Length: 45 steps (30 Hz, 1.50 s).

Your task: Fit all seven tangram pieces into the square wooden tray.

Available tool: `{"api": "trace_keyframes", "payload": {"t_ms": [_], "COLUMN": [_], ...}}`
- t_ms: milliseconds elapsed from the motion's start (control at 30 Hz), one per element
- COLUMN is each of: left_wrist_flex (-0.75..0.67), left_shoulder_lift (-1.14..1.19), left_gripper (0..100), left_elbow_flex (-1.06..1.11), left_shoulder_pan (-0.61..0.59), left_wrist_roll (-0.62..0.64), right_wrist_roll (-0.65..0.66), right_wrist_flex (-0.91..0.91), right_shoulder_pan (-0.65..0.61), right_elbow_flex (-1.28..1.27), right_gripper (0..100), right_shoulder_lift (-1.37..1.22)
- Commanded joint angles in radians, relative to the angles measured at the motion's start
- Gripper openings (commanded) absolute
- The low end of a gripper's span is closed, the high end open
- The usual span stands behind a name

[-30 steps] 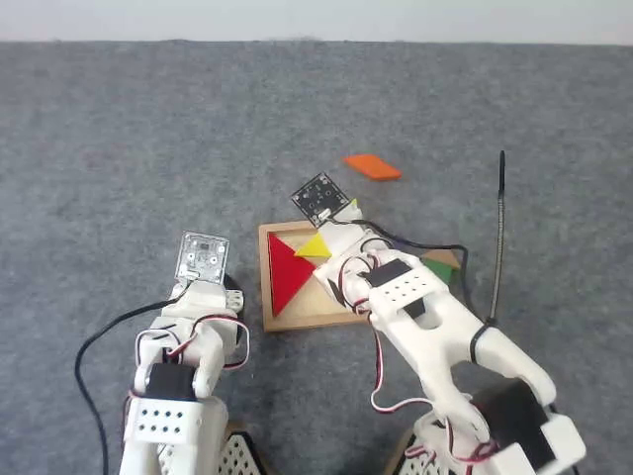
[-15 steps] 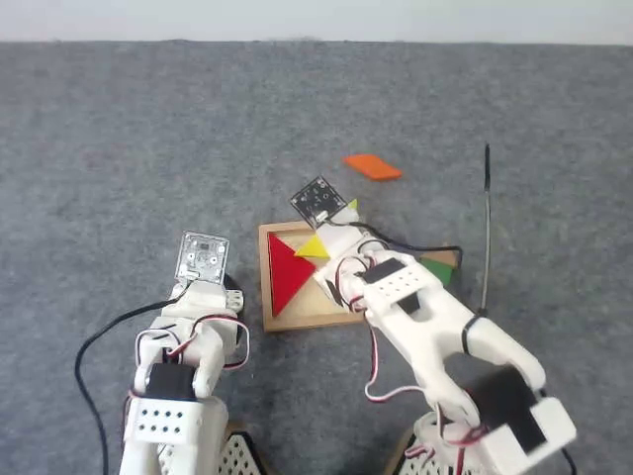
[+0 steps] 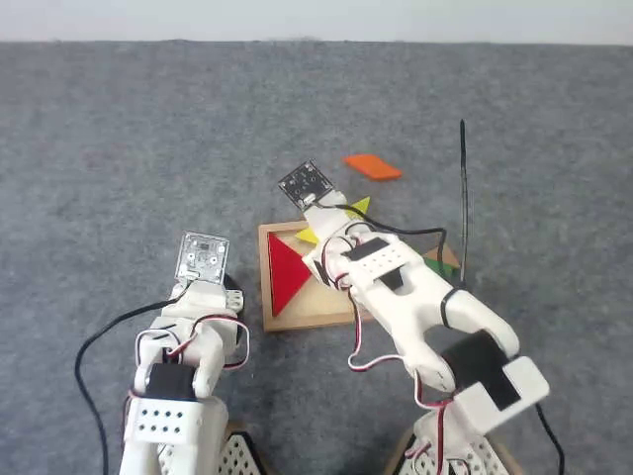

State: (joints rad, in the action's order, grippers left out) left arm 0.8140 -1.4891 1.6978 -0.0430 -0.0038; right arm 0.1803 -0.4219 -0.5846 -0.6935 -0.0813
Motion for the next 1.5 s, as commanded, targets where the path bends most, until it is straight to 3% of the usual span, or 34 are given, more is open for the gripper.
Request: {"api": "trace_keyframes", "payload": {"t_ms": [0, 200, 400, 533, 667, 967, 1300, 1467], "left_wrist_flex": [0.002, 0.002, 0.002, 0.002, 0.002, 0.002, 0.002, 0.002], "left_shoulder_lift": [-0.012, -0.012, -0.012, -0.012, -0.012, -0.012, -0.012, -0.012], "left_gripper": [1, 1, 1, 1, 1, 1, 1, 1], "left_elbow_flex": [-0.008, -0.008, -0.008, -0.008, -0.008, -0.008, -0.008, -0.008], "left_shoulder_pan": [-0.005, -0.005, -0.005, -0.005, -0.005, -0.005, -0.005, -0.005], "left_wrist_roll": [0.003, 0.003, 0.003, 0.003, 0.003, 0.003, 0.003, 0.003], "right_wrist_roll": [0.012, 0.009, 0.011, 0.009, 0.005, 0.012, 0.012, 0.014], "right_wrist_flex": [0.021, 0.008, 0.013, 0.019, 0.021, -0.067, -0.117, -0.117], "right_shoulder_pan": [-0.007, -0.007, -0.013, 0.119, 0.232, 0.257, 0.252, 0.189], "right_elbow_flex": [0.08, 0.066, -0.083, -0.091, 0.017, 0.273, 0.278, 0.213], "right_gripper": [0.7, 0.7, 0.7, 0.6, 0.6, 0.6, 0.6, 0.6], "right_shoulder_lift": [0.007, 0.068, 0.358, 0.479, 0.366, -0.05, -0.082, -0.079]}}
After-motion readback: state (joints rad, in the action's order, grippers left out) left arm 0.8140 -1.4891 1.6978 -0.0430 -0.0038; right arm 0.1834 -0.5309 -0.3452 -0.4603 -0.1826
